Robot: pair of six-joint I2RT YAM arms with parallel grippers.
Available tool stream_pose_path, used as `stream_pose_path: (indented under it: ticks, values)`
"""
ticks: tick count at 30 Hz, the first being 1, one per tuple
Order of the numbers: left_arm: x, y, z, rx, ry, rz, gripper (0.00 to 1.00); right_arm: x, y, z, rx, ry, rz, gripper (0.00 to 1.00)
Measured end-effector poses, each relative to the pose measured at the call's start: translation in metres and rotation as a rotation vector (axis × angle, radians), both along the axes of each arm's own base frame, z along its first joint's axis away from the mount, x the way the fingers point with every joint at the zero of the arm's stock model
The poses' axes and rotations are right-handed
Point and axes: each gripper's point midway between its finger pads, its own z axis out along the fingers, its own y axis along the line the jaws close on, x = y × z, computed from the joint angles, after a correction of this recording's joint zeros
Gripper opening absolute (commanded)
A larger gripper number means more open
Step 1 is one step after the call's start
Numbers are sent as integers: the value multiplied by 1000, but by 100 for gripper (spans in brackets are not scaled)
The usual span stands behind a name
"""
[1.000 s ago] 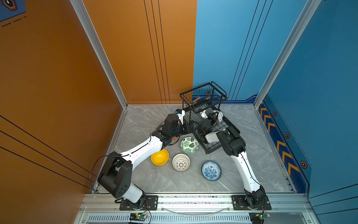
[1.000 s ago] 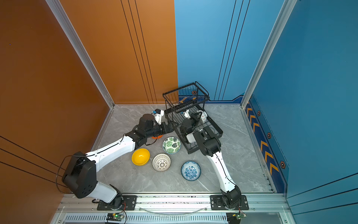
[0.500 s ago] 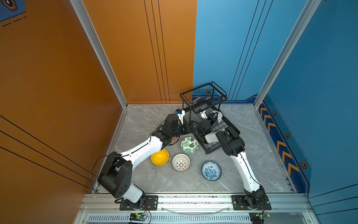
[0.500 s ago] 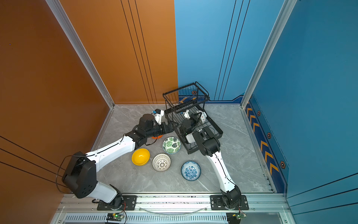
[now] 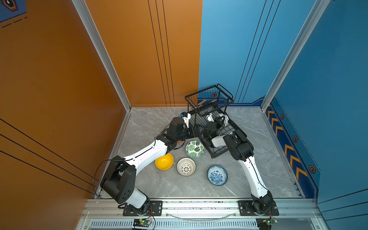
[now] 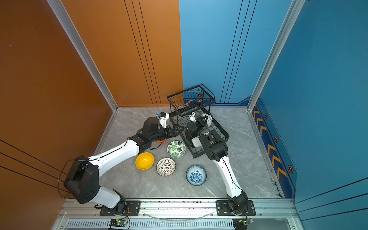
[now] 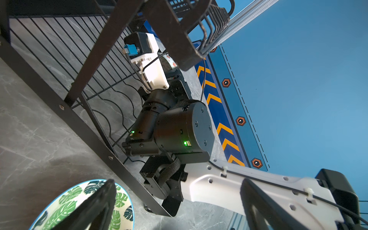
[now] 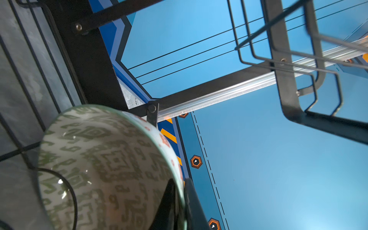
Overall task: Load bowls into a dish rack
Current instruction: Place the bowl in the dish rack.
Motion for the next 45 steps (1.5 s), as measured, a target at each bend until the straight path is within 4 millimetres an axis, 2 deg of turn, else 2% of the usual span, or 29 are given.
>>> stream_pose_path:
  ticks: [7,16,23,27,34,40,45]
  values:
    - [-3,-3,-1,3,2,-9,98,-7,-2,-4,36,13,7,16]
    - [-3,-6,5,4,-10,-16,98,-11,-6,-8,69,7,-5,17]
    - [-5,-7,3,12,-4,-15,98,-14,-15,-14,72,22,-32,27]
    - [-6,-9,6,11,-11,-20,98,-16,-19,-19,69,35,-42,28]
    - [-6,-14,10,15,-21,-27,98,-18,-20,-23,63,52,-43,35]
    - [-8,-17,9,23,-18,-31,98,-22,-22,-22,51,73,-43,41]
    - [-8,-20,12,28,-26,-33,98,-25,-22,-14,54,68,-38,48]
